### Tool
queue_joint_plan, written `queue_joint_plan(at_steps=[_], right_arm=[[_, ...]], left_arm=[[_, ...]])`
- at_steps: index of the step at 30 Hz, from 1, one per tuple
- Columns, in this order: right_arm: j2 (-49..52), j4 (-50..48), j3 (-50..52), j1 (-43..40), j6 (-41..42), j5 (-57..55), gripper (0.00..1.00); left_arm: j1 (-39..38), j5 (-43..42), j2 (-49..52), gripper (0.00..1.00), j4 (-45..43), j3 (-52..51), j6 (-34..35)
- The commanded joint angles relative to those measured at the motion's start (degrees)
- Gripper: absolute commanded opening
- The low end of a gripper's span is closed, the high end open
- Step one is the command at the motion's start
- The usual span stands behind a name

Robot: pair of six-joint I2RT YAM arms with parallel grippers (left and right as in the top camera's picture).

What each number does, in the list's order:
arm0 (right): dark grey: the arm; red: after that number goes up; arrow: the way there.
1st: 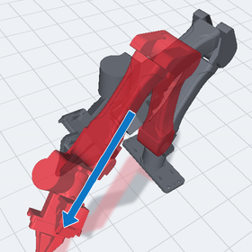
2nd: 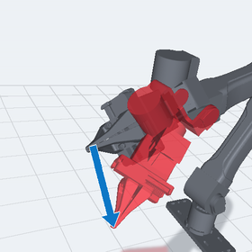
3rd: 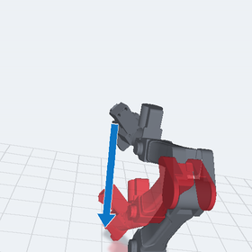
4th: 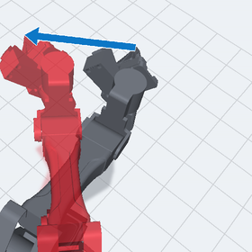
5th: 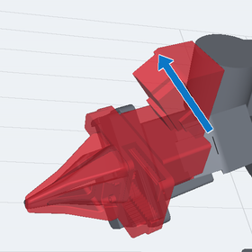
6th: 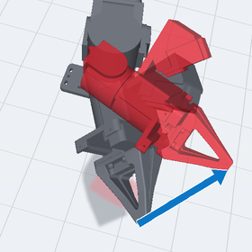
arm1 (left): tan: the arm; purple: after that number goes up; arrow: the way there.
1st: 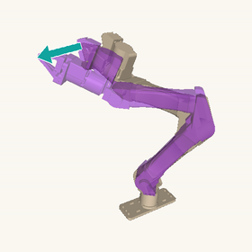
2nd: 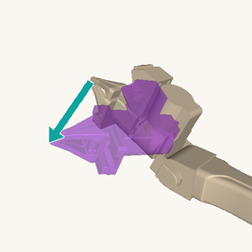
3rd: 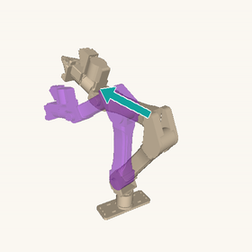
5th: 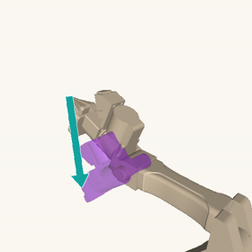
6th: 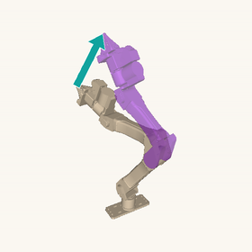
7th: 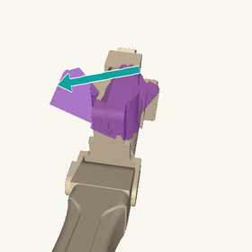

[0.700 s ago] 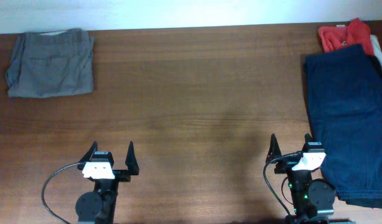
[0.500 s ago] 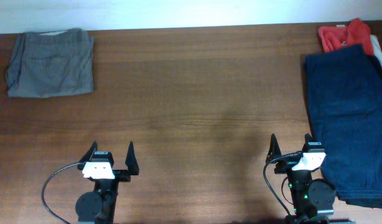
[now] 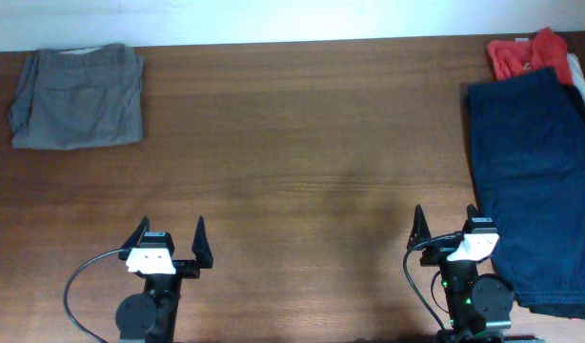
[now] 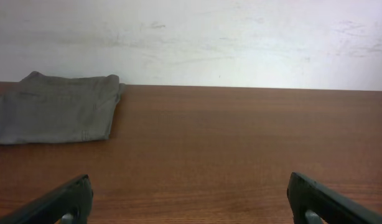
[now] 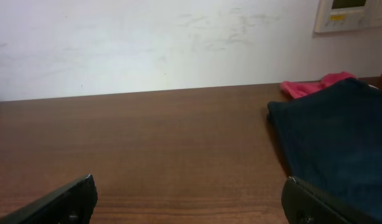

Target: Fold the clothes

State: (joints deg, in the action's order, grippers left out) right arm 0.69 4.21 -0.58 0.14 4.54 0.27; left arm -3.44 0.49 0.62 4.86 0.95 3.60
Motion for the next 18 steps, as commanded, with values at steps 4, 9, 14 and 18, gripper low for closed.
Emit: queue_joint_plan(at_steps=[4,9,14,18], right_arm=[[-0.48,0.31,0.26,0.22,0.42,0.52,0.98],[-0.48,0.31,0.26,0.22,0.39,0.5,0.98],[-0.48,-4.7,0.26,0.22,30.99,27.1,0.98],[-0.48,-19.41,0.26,0.22,44.02,29.59,0.98]], left_arm=[[-0.26,0.2,-0.33,0.99,-0.09,-0.44,-0.66],[-0.26,0.2,-0.33,0.99,-0.09,-0.44,-0.66],[-0.26,0.2,-0.33,0.99,-0.09,-0.44,-0.66],[-0.26,0.2,-0.33,0.99,-0.11,-0.44,-0.66]])
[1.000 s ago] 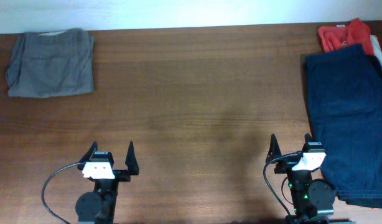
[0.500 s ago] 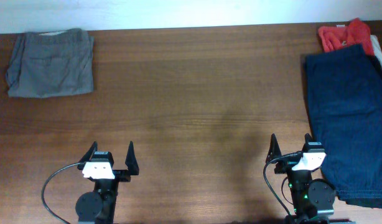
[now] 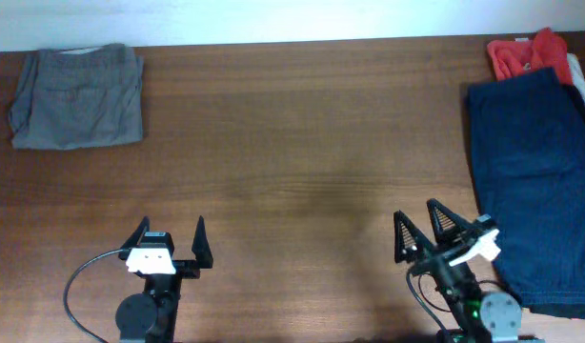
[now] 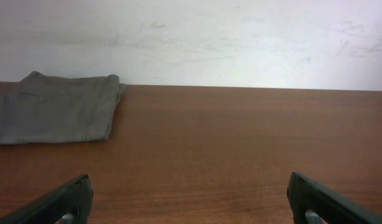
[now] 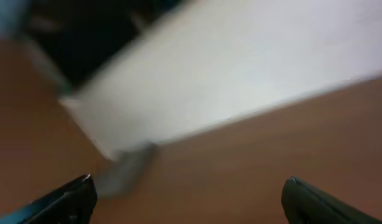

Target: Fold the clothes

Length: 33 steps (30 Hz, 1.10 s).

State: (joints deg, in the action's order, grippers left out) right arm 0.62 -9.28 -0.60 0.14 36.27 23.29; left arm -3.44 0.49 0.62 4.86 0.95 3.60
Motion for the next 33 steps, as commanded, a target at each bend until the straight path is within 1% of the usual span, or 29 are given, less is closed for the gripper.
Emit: queue_joint_plan(at_steps=[1,3,4,6,8,9,11,13,14,16,17,19,20,22,23,24,26,29,33], right_arm=[[-0.42,-11.39,0.28,0.22,12.24,6.71,0.98],[-0.42,-18.01,-0.61,0.22,12.17,5.38,0.98],[-0.15,-17.9,-2.97,0.22,10.62,3.72,0.98],[1.81,-14.99,-8.07,0.22,4.59,2.67,0.99],[7.78,-6.8,-16.81,0.22,-4.61,-0.07,0.98],[13.99,-0.94,-23.56,0.22,-10.93,-2.27,0.98],[24.39,6.4,-33.11,0.22,-17.68,-7.1,0.98],[38.14,15.47,-44.96,0.22,-21.44,-16.85,0.98],[46.66,20.11,-51.76,0.22,-24.39,-21.81,0.98],[58.03,27.17,-61.09,0.22,-28.59,-28.3,0.98],[66.12,32.85,-67.91,0.22,-31.15,-33.57,0.98],[75.69,39.69,-76.3,0.22,-33.62,-40.44,0.98],[83.21,45.51,-83.32,0.22,-35.56,-46.53,0.98],[93.94,50.69,-92.83,0.22,-36.3,-57.7,0.98],[97.68,50.86,-95.21,0.2,-36.94,-60.28,0.98],[100.54,49.9,-96.1,0.13,-39.98,-60.0,0.98],[104.15,47.84,-96.13,-0.13,-42.56,-60.0,0.98],[113.48,43.91,-96.13,-2.6,-42.47,-56.35,0.98],[122.44,38.62,-96.13,-6.1,-43.06,-56.33,0.98]], left_arm=[[-0.26,0.2,-0.33,0.99,-0.09,-0.44,-0.66],[-0.26,0.2,-0.33,0.99,-0.09,-0.44,-0.66],[-0.26,0.2,-0.33,0.99,-0.09,-0.44,-0.66],[-0.26,0.2,-0.33,0.99,-0.09,-0.44,-0.66],[-0.26,0.2,-0.33,0.99,-0.11,-0.44,-0.66],[-0.26,0.2,-0.33,0.99,-0.09,-0.44,-0.66],[-0.26,0.2,-0.33,0.99,-0.11,-0.44,-0.66],[-0.26,0.2,-0.26,0.99,-0.09,-0.44,-0.66],[-0.26,0.2,-0.26,0.99,-0.09,-0.44,-0.66],[-0.26,0.17,-0.24,0.99,-0.09,-0.44,-0.66],[-0.26,0.2,-0.22,0.99,-0.09,-0.44,-0.66],[-0.26,0.22,-0.22,0.99,-0.11,-0.44,-0.66],[-0.26,0.2,-0.22,0.99,-0.11,-0.44,-0.66],[-0.26,0.2,-0.22,0.99,-0.11,-0.44,-0.66],[-0.26,0.2,-0.22,0.99,-0.11,-0.44,-0.66],[-0.26,0.2,-0.22,0.99,-0.09,-0.44,-0.66],[-0.26,0.2,-0.22,0.99,-0.09,-0.44,-0.66],[-0.26,0.2,-0.22,0.99,-0.11,-0.44,-0.66],[-0.26,0.2,-0.22,0.99,-0.09,-0.44,-0.66]])
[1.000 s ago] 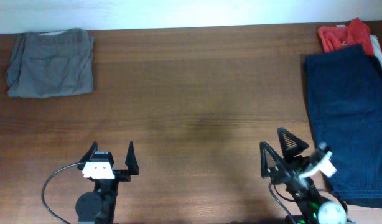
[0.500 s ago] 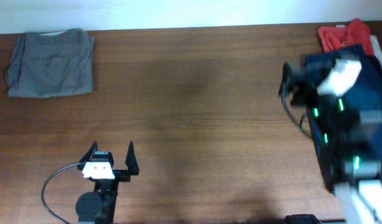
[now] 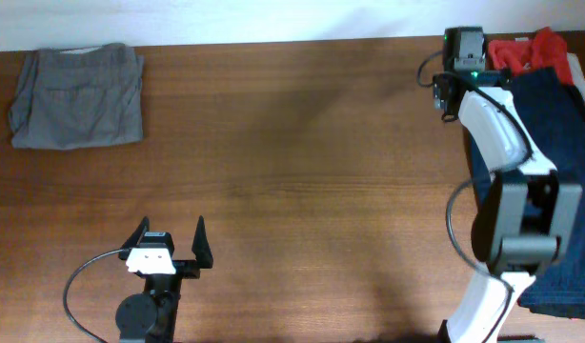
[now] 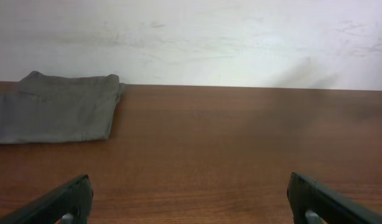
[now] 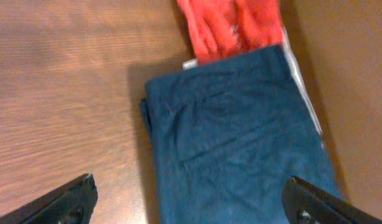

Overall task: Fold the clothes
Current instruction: 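Reach the right gripper to the navy shorts stack and pinch the top garment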

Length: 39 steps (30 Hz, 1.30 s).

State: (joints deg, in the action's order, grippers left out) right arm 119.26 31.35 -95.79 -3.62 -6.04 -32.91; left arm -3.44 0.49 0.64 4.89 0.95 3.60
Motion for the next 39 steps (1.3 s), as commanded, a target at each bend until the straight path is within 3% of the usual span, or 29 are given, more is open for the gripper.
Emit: queue_joint_plan(at_steps=[1,7,13,14,16,20,21,23,24,28,29,32,37,39], right_arm=[[6.34,-3.39,-0.94,-3.58,-1.09,-0.15,0.98],[11.98,-6.95,-0.94,-6.16,-3.17,7.87,0.98],[13.6,-7.72,-0.92,-6.97,-3.17,4.81,0.98],[13.6,-7.78,-0.92,-7.39,-3.17,4.87,0.95],[13.6,-7.63,-0.92,-8.48,-3.17,4.92,0.74],[13.6,-7.74,-0.92,-9.33,-3.15,7.32,0.72],[13.6,-7.87,-0.92,-9.31,-3.15,7.28,0.63],[13.6,-7.61,-0.92,-9.33,-2.93,6.82,0.35],[13.53,-7.65,-0.94,-9.33,-2.93,6.58,0.32],[10.67,-7.61,-1.05,-9.33,-0.52,6.16,0.31],[9.09,-7.15,-1.05,-9.33,-0.5,6.16,0.23],[6.16,-6.19,-1.05,-9.66,3.56,5.9,0.16],[2.01,-4.92,-1.05,-9.7,3.58,5.92,0.13],[0.87,-4.57,-1.05,-9.7,3.58,5.95,0.18]], left_arm=[[-0.26,0.2,-0.24,0.99,-0.11,-0.44,-0.66],[-0.26,0.2,-0.24,0.99,-0.11,-0.44,-0.66],[-0.26,0.2,-0.24,0.99,-0.11,-0.44,-0.66],[-0.26,0.2,-0.24,1.0,-0.11,-0.44,-0.66],[-0.26,0.2,-0.24,0.99,-0.11,-0.44,-0.66],[-0.26,0.2,-0.24,0.99,-0.11,-0.44,-0.66],[-0.26,0.2,-0.24,0.99,-0.11,-0.44,-0.66],[-0.26,0.2,-0.24,0.99,-0.11,-0.44,-0.66],[-0.26,0.2,-0.24,0.99,-0.13,-0.44,-0.66],[-0.26,0.2,-0.24,0.99,-0.13,-0.44,-0.66],[-0.26,0.2,-0.24,0.99,-0.11,-0.44,-0.66],[-0.26,0.2,-0.24,0.99,-0.11,-0.44,-0.66],[-0.26,0.2,-0.24,0.99,-0.11,-0.44,-0.66],[-0.26,0.2,-0.24,0.99,-0.11,-0.44,-0.66]])
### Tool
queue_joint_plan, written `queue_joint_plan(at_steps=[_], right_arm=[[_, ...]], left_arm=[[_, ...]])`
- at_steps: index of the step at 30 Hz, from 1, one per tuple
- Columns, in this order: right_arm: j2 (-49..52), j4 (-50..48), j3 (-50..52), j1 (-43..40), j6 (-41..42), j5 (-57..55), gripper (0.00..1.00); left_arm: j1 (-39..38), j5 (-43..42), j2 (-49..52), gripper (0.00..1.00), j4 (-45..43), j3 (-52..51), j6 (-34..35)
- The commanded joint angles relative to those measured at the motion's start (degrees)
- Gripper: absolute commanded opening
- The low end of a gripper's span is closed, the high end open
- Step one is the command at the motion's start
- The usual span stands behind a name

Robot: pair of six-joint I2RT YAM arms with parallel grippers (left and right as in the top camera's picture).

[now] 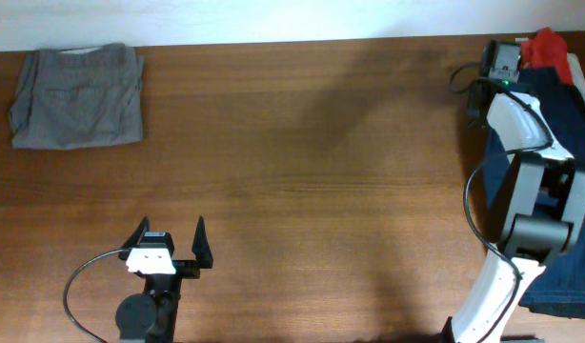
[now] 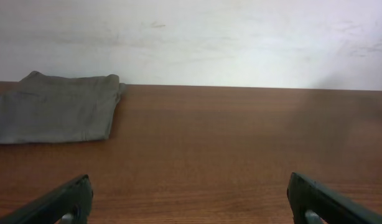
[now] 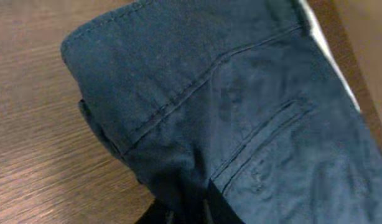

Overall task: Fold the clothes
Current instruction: 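Reach the right gripper to the navy shorts stack and pinch the top garment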

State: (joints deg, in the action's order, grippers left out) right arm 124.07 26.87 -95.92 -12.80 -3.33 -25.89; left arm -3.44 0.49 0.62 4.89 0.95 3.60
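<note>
Dark blue shorts (image 1: 580, 152) lie spread at the table's right edge. At their far left waistband corner, my right gripper (image 3: 195, 204) is shut on a pinched fold of the blue cloth (image 3: 241, 106); the fingers are mostly buried in it. A pair of grey shorts (image 1: 78, 95) lies folded at the far left corner, also in the left wrist view (image 2: 54, 115). My left gripper (image 1: 169, 240) rests open near the front edge, with nothing between its fingers (image 2: 60, 202).
A red garment (image 1: 545, 46) is bunched at the far right corner behind the blue shorts. A white cloth edge (image 3: 318, 31) shows beside them. The right arm (image 1: 521, 133) stretches along the table's right side. Bare wood (image 1: 302, 162) spans the middle.
My right gripper was open above the waistband corner of the blue shorts, with the red garment in view. Now it is down on that corner and shut on a fold. The left arm is unchanged.
Both grippers stood open at the front edge, the blue shorts flat at the right. The right gripper then stood turned to the left at its base, later stood open over the far corner of the shorts, and now grips the waistband there.
</note>
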Motion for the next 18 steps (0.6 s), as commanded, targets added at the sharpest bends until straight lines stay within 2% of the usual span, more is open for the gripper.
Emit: queue_joint_plan(at_steps=[1,7,9,10,12,14,15,16,18], right_arm=[[-4.48,-0.09,-0.92,-0.52,0.87,-1.07,0.19],[-4.9,0.15,-0.92,-0.52,1.92,-0.7,0.22],[-4.9,0.17,-0.92,-0.59,2.21,-0.04,0.13],[-4.9,0.17,-0.92,-0.74,2.34,0.24,0.04],[-4.9,0.37,-0.92,-0.83,2.34,0.26,0.04],[-4.87,0.61,-0.92,-0.83,2.32,2.4,0.08],[-4.87,0.81,-0.9,-0.85,2.32,4.26,0.19],[-4.66,0.87,-0.87,-0.83,2.32,6.58,0.43],[-4.31,0.76,-0.79,-0.76,2.32,9.88,0.48]], left_arm=[[-0.26,0.2,-0.22,0.99,-0.11,-0.44,-0.66],[-0.26,0.2,-0.22,0.99,-0.13,-0.44,-0.66],[-0.26,0.2,-0.22,0.99,-0.11,-0.44,-0.66],[-0.26,0.2,-0.22,0.99,-0.13,-0.44,-0.66],[-0.26,0.2,-0.22,0.99,-0.11,-0.44,-0.66],[-0.26,0.2,-0.22,0.99,-0.11,-0.44,-0.66],[-0.26,0.2,-0.22,0.99,-0.13,-0.44,-0.66],[-0.26,0.2,-0.22,0.99,-0.11,-0.44,-0.66],[-0.26,0.2,-0.22,0.99,-0.13,-0.44,-0.66]])
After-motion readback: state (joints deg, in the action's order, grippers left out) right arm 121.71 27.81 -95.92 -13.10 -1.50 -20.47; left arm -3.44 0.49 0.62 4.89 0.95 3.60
